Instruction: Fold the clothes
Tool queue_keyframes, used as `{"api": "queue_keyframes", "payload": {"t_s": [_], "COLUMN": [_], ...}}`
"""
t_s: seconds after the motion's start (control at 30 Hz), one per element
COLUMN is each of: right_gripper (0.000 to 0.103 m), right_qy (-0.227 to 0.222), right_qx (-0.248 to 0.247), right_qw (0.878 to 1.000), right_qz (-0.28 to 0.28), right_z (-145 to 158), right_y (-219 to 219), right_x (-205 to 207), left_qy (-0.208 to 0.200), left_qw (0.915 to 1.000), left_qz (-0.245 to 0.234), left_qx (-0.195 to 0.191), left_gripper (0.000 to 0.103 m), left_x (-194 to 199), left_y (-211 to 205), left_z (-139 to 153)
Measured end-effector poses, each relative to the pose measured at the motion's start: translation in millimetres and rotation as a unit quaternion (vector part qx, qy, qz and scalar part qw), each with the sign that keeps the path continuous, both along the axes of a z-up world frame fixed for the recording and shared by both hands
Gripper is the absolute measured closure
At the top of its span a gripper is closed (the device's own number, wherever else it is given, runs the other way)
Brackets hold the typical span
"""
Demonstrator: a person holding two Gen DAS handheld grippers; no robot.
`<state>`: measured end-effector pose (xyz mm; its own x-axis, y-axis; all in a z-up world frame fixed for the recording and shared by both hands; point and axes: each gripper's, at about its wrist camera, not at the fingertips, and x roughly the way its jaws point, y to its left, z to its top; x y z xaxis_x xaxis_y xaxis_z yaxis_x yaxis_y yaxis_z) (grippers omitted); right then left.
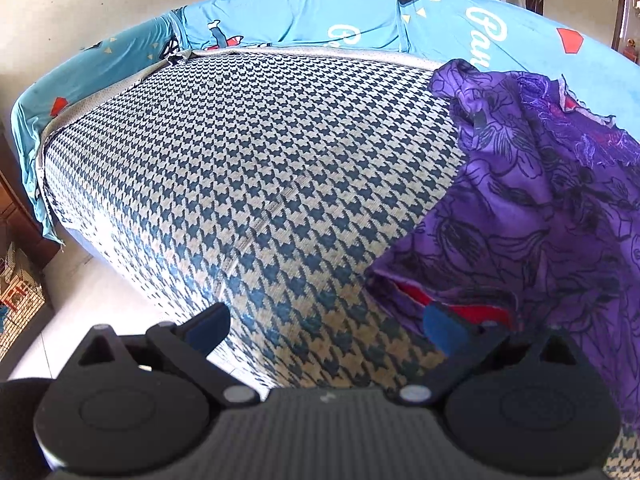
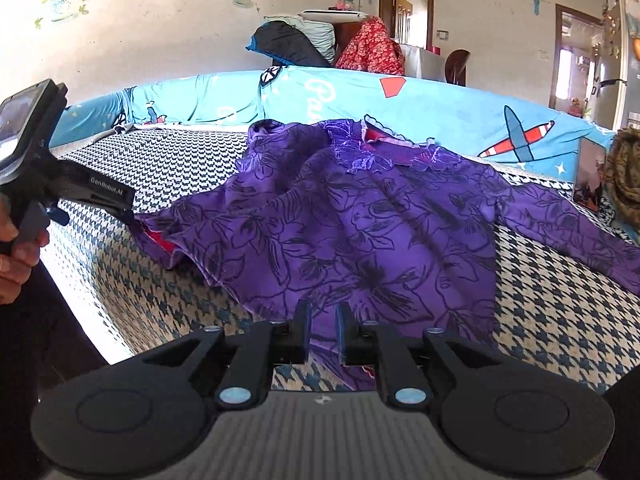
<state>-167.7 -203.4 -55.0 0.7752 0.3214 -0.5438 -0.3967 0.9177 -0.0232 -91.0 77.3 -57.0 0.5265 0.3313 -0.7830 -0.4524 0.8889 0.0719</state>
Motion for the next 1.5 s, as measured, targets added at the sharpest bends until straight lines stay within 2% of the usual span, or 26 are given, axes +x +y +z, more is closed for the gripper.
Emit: {"api": "queue_keyframes", "payload": {"t_s": [0.27, 0.37, 0.5, 0.63, 0.83, 0.97, 1.1, 1.17, 1.3, 1.4, 1.5], "right_gripper": [0.087, 0.086, 0.086, 0.086, 0.086, 0.086, 0.086, 0.086, 0.086, 0.086, 0.086], "right_qy": [0.005, 0.023, 0.049, 0.051, 0.054, 0.054, 0.058, 0.058, 0.060, 0.060, 0.057], "right_qx": [0.032, 0.037, 0.056, 0.064, 0.067, 0.067, 0.061, 0.060, 0.057, 0.052, 0.048], "right_qw": [0.999, 0.999, 0.997, 0.997, 0.996, 0.996, 0.996, 0.997, 0.997, 0.997, 0.997], "right_qz": [0.029, 0.024, 0.011, 0.004, 0.007, 0.006, 0.004, 0.003, 0.001, 0.000, -0.001], "right_z": [0, -6, -10, -10, -11, -12, -15, -16, -18, -19, -20], "right_y": [16, 12, 4, 0, 1, 0, 1, 1, 2, 2, 2], "right_x": [16, 17, 22, 24, 23, 24, 25, 25, 25, 25, 25], "left_qy": [0.009, -0.008, 0.004, 0.009, -0.010, -0.029, -0.040, -0.041, -0.049, -0.053, -0.071], "left_qw": [0.9999, 0.9999, 0.9998, 0.9997, 0.9991, 0.9986, 0.9949, 0.9924, 0.9906, 0.9860, 0.9834], "left_qz": [-0.001, -0.006, -0.018, -0.015, -0.017, -0.016, -0.047, -0.060, -0.077, -0.083, -0.067], "left_qx": [0.008, 0.002, 0.008, 0.016, 0.037, 0.042, 0.080, 0.099, 0.101, 0.135, 0.153], "left_gripper": [0.000, 0.000, 0.000, 0.000, 0.004, 0.020, 0.050, 0.059, 0.087, 0.094, 0.095], "left_x": [8, 12, 20, 25, 34, 41, 42, 43, 44, 43, 38], "left_y": [7, 11, 11, 13, 11, 5, -15, -25, -36, -45, -48], "left_z": [-10, -13, -24, -31, -33, -35, -35, -35, -35, -37, -31]}}
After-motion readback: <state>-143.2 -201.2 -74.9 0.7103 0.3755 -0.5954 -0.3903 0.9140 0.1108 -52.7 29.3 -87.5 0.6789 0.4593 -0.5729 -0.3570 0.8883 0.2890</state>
